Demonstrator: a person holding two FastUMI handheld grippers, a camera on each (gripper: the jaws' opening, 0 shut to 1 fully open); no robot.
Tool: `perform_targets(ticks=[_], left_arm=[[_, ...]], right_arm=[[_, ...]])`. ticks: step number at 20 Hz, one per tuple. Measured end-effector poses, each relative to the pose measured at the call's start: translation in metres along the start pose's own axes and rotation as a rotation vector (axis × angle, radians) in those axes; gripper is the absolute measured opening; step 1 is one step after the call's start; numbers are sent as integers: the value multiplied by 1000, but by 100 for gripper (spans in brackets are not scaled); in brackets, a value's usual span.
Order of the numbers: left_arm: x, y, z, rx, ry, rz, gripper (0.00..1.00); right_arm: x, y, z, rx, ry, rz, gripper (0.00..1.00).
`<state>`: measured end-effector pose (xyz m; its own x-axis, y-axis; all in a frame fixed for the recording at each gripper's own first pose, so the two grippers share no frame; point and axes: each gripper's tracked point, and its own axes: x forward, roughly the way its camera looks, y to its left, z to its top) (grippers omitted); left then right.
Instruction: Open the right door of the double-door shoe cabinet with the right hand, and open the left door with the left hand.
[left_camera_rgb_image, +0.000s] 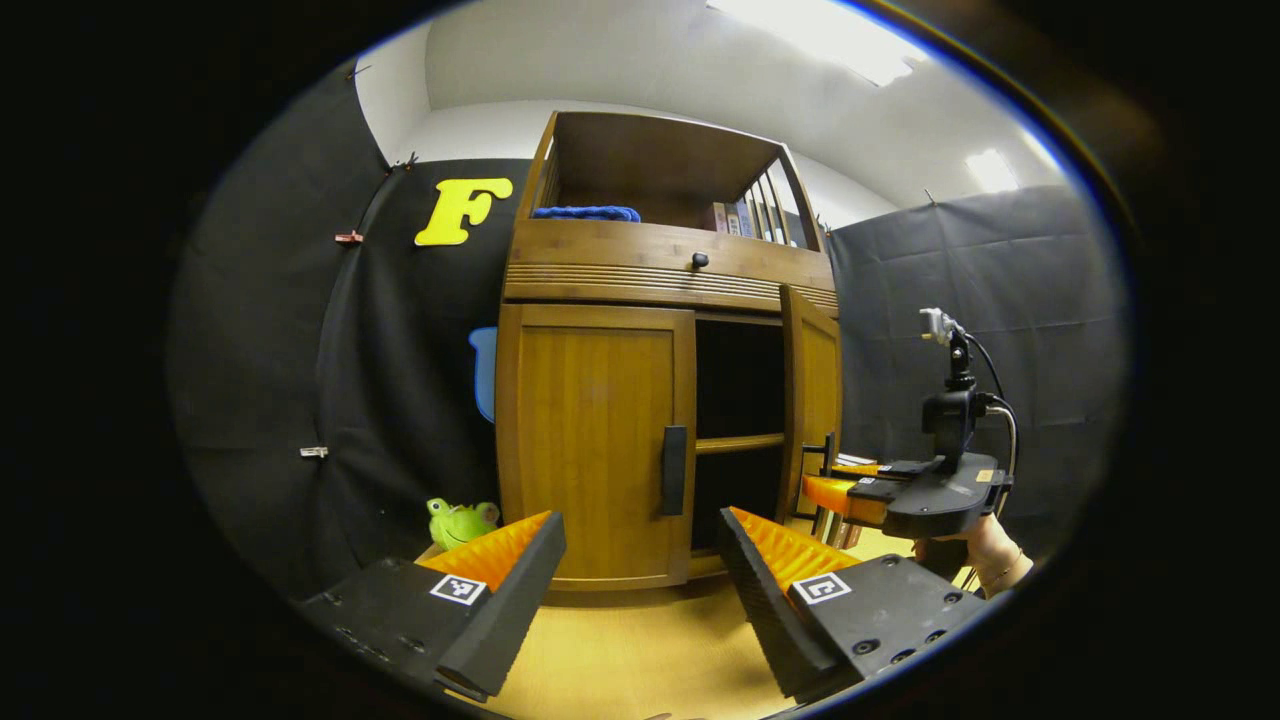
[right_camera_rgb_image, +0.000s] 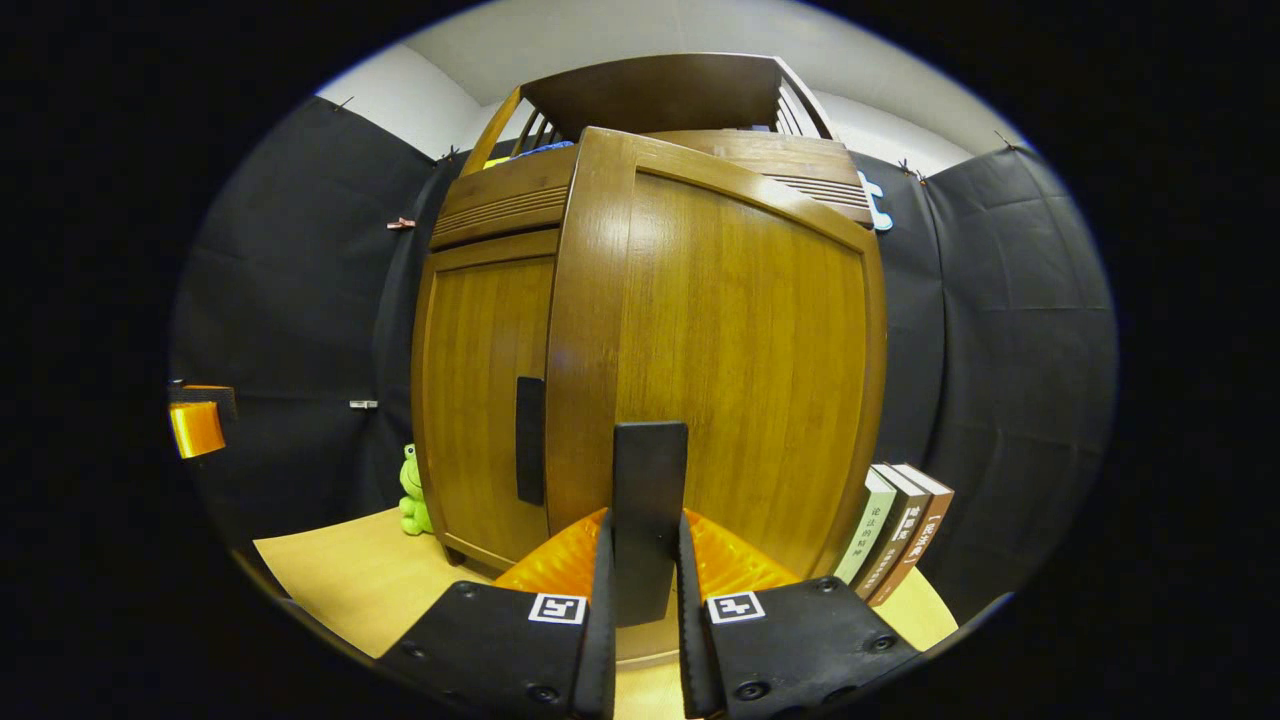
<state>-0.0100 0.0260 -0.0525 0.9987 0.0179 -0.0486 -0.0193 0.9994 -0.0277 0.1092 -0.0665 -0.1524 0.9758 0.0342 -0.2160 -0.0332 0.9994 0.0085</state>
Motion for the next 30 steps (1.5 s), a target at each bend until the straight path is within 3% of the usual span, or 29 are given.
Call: perform_targets(ticks=[6,7,9,11,14,15,16,21,23,25,30], left_arm=[[10,-34,-5,-2,8,-80,96],[12,-39,-5,-2,10,-92,96],[14,-51,-9,-6,14,-118,96],[17,-61,-12,-11,21,-143,96],[20,-78,-13,-17,20,-181,96],[23,-84,-12,-20,18,-195,96],[25,-91,-11,-23,16,-208,96],[34,-120,-15,-21,15,-266,96],[39,-130,-20,-17,21,-280,96],[45,-137,-22,-18,27,-287,96],[54,-154,-25,-39,39,-314,96]], right_arm=[[-33,-24,1,-11,2,-32,24],[-38,-28,2,-12,3,-40,29],[-48,-38,2,-15,5,-58,29],[-58,-50,2,-22,6,-83,24],[-73,-69,3,-32,7,-127,28],[-77,-77,4,-30,8,-142,24],[-81,-84,6,-25,8,-156,27],[-100,-121,8,-25,10,-223,24],[-108,-138,10,-52,1,-262,13],[-119,-146,14,-51,-3,-283,18],[-141,-167,14,-68,-19,-354,14]])
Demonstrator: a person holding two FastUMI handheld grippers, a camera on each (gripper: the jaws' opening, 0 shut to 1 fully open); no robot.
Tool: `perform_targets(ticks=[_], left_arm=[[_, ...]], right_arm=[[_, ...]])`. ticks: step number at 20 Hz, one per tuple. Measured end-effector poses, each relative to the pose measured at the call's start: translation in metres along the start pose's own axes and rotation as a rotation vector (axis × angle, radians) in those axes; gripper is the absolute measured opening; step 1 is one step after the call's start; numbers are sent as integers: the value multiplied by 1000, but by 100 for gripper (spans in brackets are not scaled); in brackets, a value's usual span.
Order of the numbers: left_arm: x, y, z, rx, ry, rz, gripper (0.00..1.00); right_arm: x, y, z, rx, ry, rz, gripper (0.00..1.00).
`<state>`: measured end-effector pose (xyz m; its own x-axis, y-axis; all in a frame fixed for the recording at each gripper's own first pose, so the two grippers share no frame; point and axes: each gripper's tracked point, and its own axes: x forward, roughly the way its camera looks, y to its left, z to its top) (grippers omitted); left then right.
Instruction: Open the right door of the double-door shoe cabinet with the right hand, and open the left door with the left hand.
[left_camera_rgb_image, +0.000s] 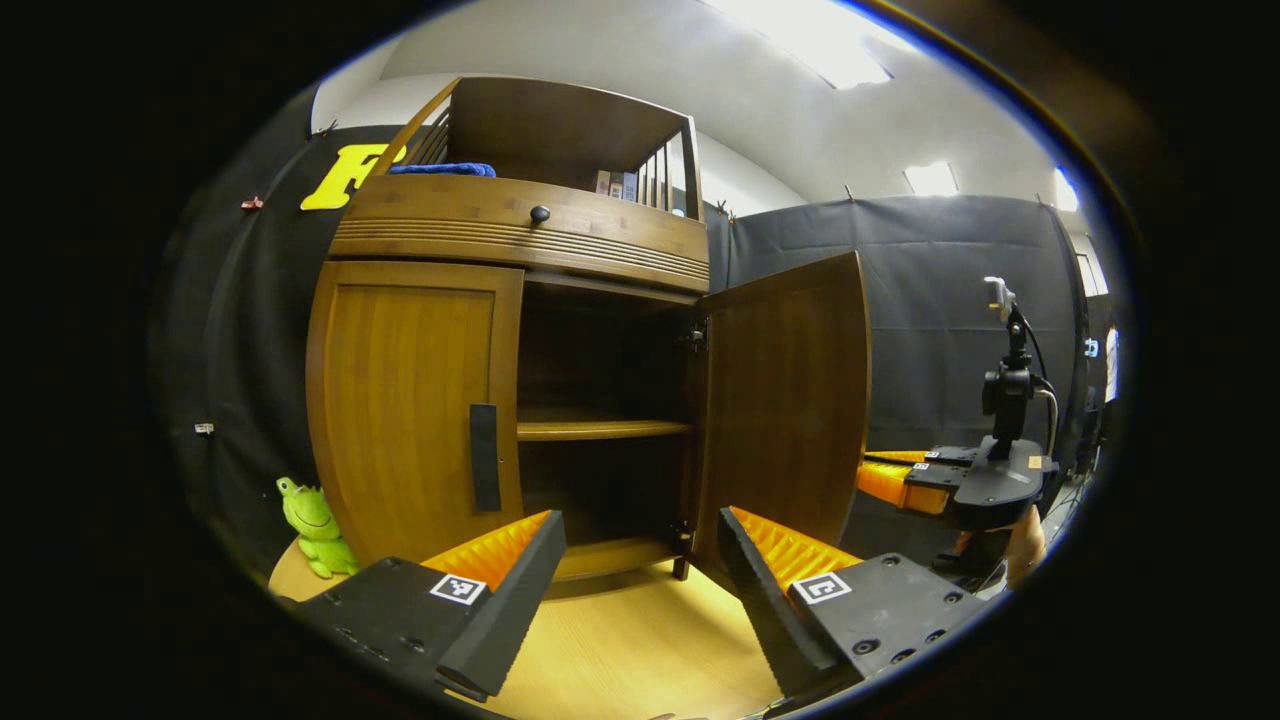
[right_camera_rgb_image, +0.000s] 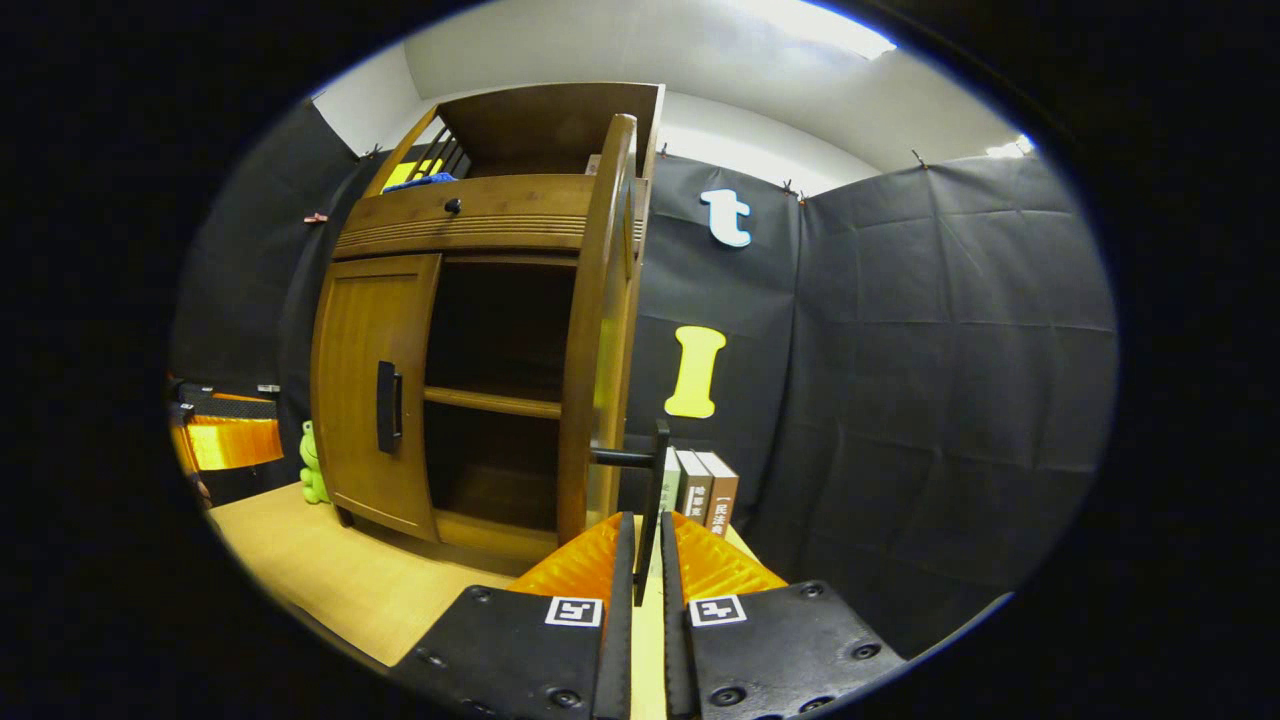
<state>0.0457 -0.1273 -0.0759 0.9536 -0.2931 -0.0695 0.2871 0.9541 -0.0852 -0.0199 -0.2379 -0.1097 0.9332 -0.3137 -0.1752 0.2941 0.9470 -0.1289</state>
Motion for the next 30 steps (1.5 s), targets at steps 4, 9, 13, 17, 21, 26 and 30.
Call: perform_targets(ticks=[4,9,13,17,21,26,30], left_arm=[[-1,-4,3,3,-15,-2,95],[-2,18,9,15,-41,52,95],[10,55,13,10,-62,140,95],[32,97,9,43,-61,247,95],[65,121,11,78,-98,298,95],[110,142,11,60,-133,308,95],[143,161,-1,65,-148,315,95]], right_arm=[[-18,-15,12,-7,-35,-58,14],[-47,2,26,20,-68,-4,20],[-63,38,56,26,-132,68,80],[-79,61,76,46,-177,124,98],[-94,70,84,46,-192,150,97],[-101,70,91,21,-226,160,98],[-96,70,91,16,-237,174,98]])
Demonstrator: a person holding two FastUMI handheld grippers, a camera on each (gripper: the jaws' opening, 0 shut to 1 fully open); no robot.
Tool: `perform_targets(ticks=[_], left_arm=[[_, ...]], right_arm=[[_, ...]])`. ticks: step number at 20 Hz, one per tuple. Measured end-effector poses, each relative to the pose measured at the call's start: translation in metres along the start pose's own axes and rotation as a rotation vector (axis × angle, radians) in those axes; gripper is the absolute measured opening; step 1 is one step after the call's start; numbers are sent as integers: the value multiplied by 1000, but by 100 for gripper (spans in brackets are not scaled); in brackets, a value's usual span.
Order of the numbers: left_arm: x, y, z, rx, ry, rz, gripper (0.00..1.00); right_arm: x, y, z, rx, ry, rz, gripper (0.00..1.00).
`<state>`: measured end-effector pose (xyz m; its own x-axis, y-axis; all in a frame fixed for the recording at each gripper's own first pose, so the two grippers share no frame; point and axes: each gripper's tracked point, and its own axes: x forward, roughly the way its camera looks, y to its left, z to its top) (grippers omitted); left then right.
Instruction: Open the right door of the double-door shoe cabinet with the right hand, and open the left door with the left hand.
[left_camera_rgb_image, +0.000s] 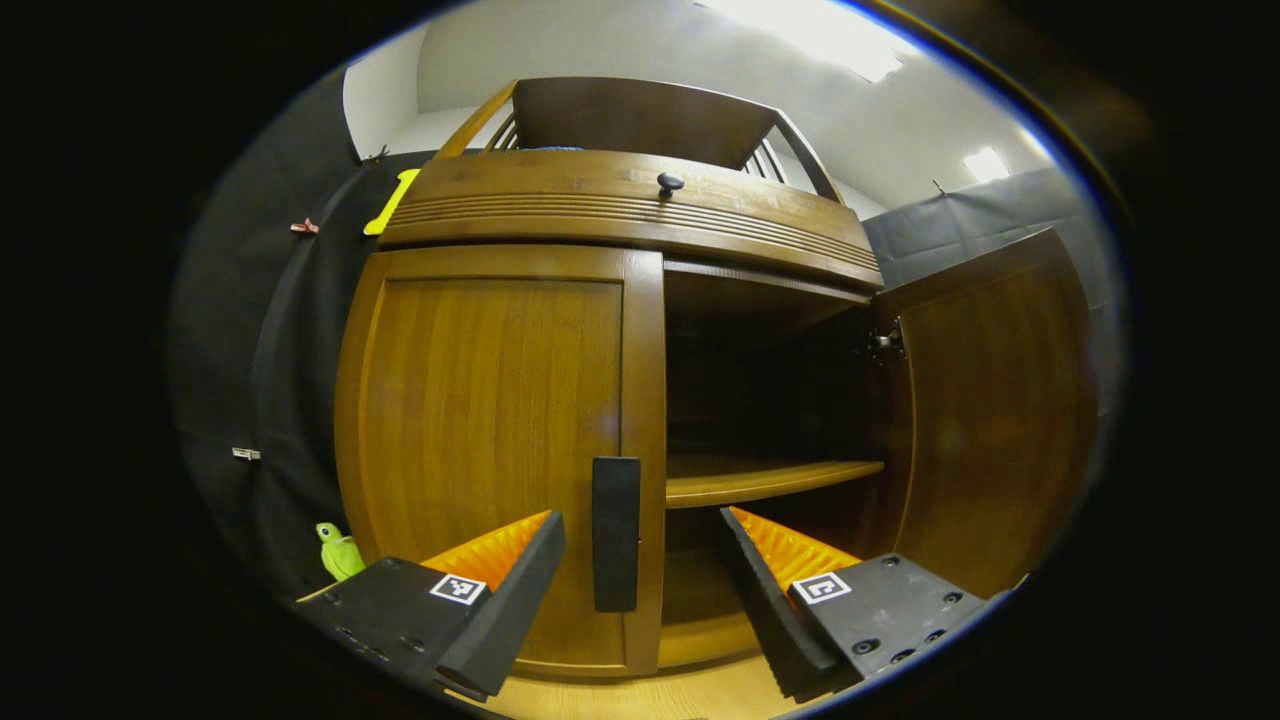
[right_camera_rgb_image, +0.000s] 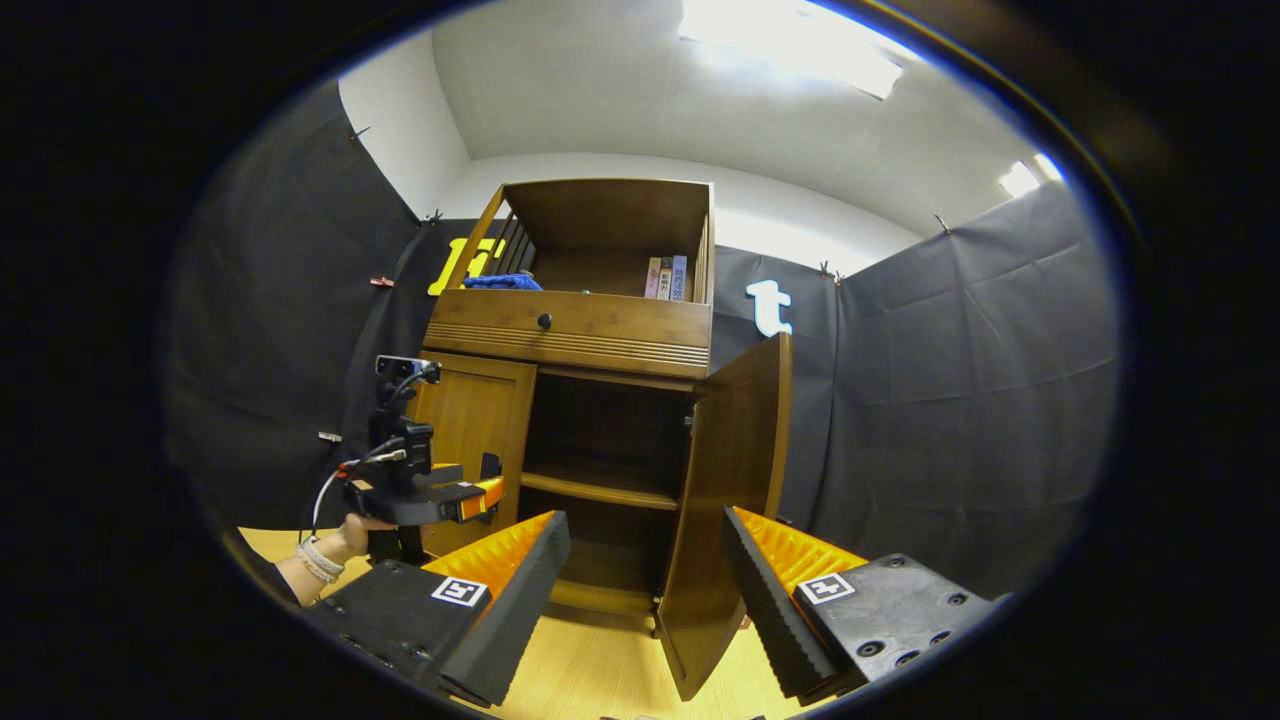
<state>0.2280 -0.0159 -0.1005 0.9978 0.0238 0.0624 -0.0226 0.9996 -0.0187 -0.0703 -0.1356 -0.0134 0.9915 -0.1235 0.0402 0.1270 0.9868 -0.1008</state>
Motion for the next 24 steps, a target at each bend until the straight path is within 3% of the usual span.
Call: perform_targets(ticks=[5,7,10,13,14,16,24], left_arm=[[29,3,-25,-9,21,24,96],[34,9,-21,1,-11,55,92],[42,13,-20,23,-24,83,72],[48,16,-28,15,-2,104,61],[49,21,-28,21,-3,121,53],[52,20,-29,11,-4,115,37],[39,20,-29,8,27,72,32]], right_arm=[[8,-11,-19,18,32,13,96],[13,-16,-27,24,45,12,96],[20,-24,-35,16,42,-2,97],[22,-33,-40,3,39,-27,95],[21,-34,-42,1,43,-27,99],[20,-35,-44,-10,50,-33,95],[10,-28,-37,-16,60,-39,95]])
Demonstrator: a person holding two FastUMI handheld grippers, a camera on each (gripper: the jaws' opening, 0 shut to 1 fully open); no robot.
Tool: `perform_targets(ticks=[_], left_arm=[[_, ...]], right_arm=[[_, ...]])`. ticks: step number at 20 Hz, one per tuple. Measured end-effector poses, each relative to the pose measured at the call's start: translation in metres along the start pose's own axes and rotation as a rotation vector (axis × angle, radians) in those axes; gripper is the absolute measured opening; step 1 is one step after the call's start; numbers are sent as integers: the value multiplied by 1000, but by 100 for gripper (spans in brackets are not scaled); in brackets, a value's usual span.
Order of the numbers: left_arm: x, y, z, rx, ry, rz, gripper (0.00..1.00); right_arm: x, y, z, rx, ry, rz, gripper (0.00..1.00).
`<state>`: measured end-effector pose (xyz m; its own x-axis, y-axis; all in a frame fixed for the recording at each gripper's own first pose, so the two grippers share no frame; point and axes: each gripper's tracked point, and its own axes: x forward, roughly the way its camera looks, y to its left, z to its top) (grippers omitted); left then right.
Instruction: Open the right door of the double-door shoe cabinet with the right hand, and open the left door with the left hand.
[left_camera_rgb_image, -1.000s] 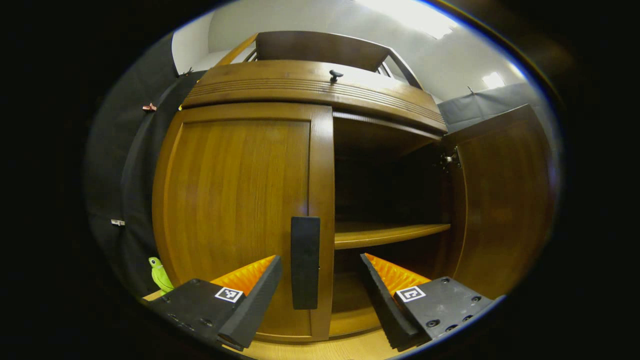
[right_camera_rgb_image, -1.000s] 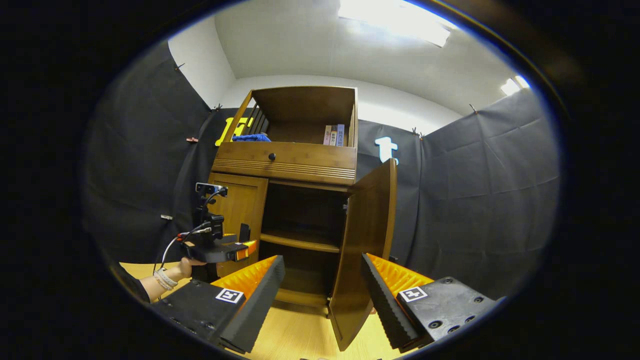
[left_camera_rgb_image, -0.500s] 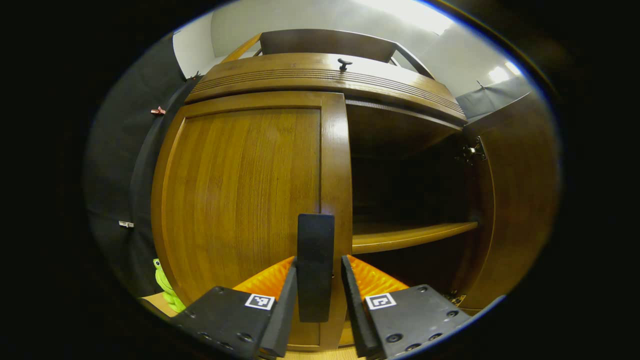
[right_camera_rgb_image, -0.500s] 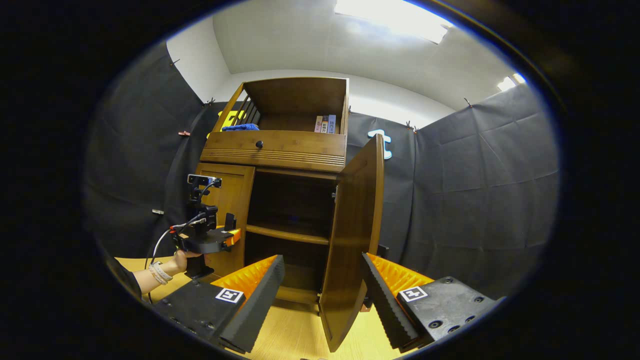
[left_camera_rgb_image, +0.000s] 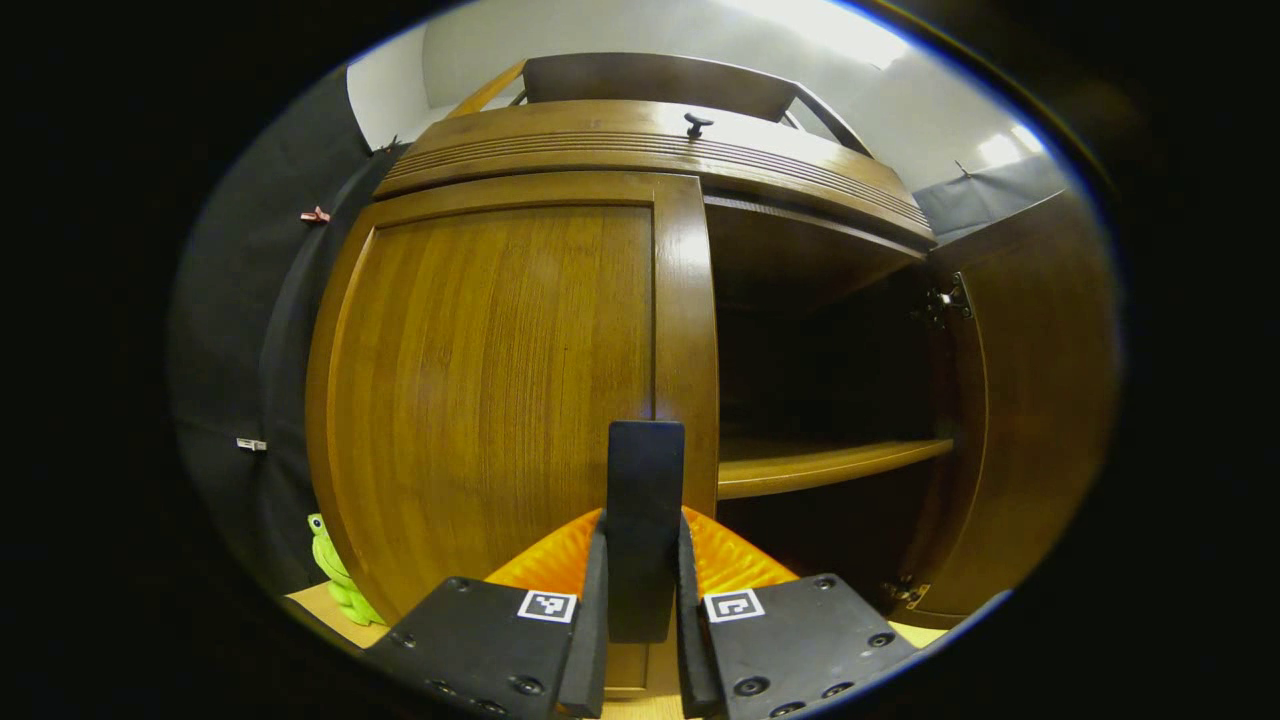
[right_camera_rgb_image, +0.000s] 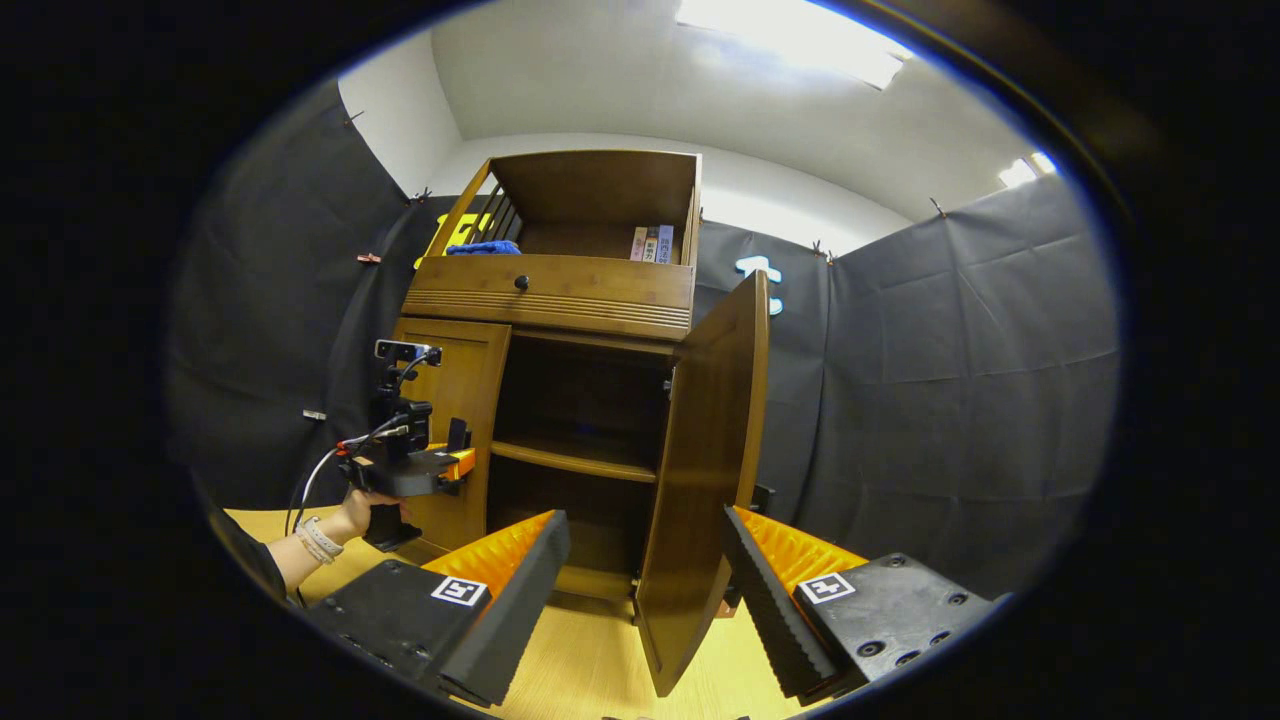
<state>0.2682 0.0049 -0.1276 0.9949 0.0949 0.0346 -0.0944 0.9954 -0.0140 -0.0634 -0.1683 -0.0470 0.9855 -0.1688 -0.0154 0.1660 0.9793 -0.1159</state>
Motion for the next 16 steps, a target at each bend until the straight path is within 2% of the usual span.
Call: perform_targets(ticks=[8,13,14,16], left_arm=[[-40,2,4,-40,50,-92,30],[-87,16,8,-21,52,-123,30],[-94,19,10,-18,51,-124,30],[-109,25,12,-19,49,-130,30]], right_arm=[[-12,20,10,20,5,6,97],[-9,50,16,57,-5,70,95],[-8,55,17,58,-5,82,99],[-9,63,18,49,-5,104,95]])
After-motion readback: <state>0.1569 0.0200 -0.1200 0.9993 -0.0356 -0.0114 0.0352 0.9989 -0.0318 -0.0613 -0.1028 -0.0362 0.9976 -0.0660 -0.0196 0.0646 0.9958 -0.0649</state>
